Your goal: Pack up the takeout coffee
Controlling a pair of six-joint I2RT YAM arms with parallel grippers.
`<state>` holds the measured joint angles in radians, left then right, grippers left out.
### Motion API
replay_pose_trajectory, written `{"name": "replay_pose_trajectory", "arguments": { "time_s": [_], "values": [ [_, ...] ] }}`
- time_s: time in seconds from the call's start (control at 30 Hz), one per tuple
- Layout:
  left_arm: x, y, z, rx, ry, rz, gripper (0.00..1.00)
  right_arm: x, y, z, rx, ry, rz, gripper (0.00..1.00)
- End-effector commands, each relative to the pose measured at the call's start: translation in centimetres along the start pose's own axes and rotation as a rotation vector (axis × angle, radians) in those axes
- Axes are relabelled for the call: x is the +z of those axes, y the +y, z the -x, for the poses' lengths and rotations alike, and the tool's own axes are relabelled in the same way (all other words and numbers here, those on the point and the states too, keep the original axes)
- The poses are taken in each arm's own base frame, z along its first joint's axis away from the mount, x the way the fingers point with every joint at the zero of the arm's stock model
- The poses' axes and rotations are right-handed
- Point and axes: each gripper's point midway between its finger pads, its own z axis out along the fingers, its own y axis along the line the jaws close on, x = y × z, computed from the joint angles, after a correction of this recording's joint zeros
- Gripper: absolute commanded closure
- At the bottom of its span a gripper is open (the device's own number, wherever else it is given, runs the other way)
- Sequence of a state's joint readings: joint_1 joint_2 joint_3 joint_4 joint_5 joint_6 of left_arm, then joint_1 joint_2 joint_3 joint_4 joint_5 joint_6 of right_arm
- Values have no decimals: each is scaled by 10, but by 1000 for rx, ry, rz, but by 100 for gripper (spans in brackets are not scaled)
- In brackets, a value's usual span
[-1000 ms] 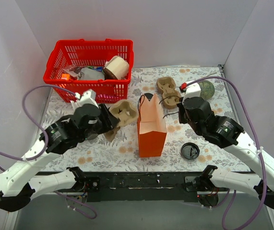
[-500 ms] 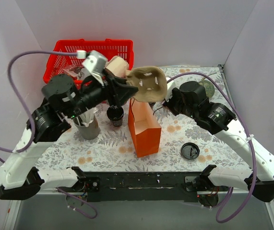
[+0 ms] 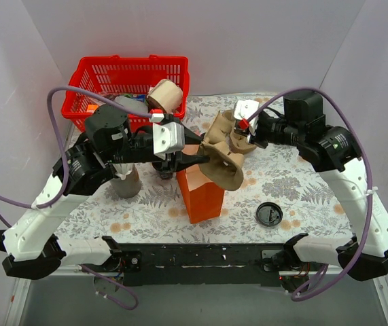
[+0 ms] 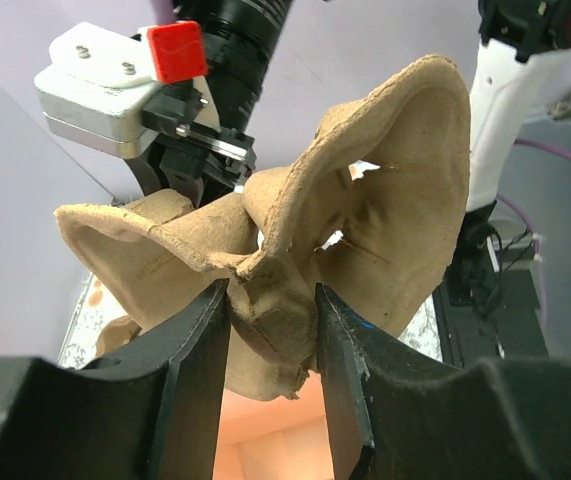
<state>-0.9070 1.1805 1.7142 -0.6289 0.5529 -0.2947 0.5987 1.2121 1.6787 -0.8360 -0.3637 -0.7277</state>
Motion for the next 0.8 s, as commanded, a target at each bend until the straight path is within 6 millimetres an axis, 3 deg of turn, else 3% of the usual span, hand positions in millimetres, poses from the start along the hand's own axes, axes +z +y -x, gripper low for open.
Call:
{"name": "replay_pose_trajectory", "arguments": {
  "time_s": [0.0,0.2,0.3,0.33,0.37,0.4,0.43,0.5,0.57,0.67,0.77],
  "values": [
    [-7,-13,-6,98,31,-81,75,-6,10,-8,-37,-10,96,99],
    [-3,-19,-31,111,110,-131,77,-13,9,-11,-31,-14,120,99],
    [4,-5,-51,95,194,-81,83,-7,-6,-6,30,-46,46,99],
    [5,0,-55,68,205,-51,84,-9,-13,4,211,-81,-29,99],
    [4,4,-51,73,187,-19,85,-4,-43,6,274,-125,-187,94],
    [5,4,-60,63,201,-8,85,-7,-54,11,407,-171,-272,75],
    [4,4,-60,57,194,-2,85,-13,-57,16,607,-222,-326,74],
    [-1,4,-57,71,172,24,85,-9,-48,5,782,-220,-337,75],
    [-7,8,-43,93,128,64,86,-2,-22,0,924,-215,-246,74],
    [-14,13,-34,107,117,99,86,8,11,-8,975,-172,-106,69],
    [-19,16,-28,115,116,119,86,14,29,-8,981,-151,-62,60]
  ]
}}
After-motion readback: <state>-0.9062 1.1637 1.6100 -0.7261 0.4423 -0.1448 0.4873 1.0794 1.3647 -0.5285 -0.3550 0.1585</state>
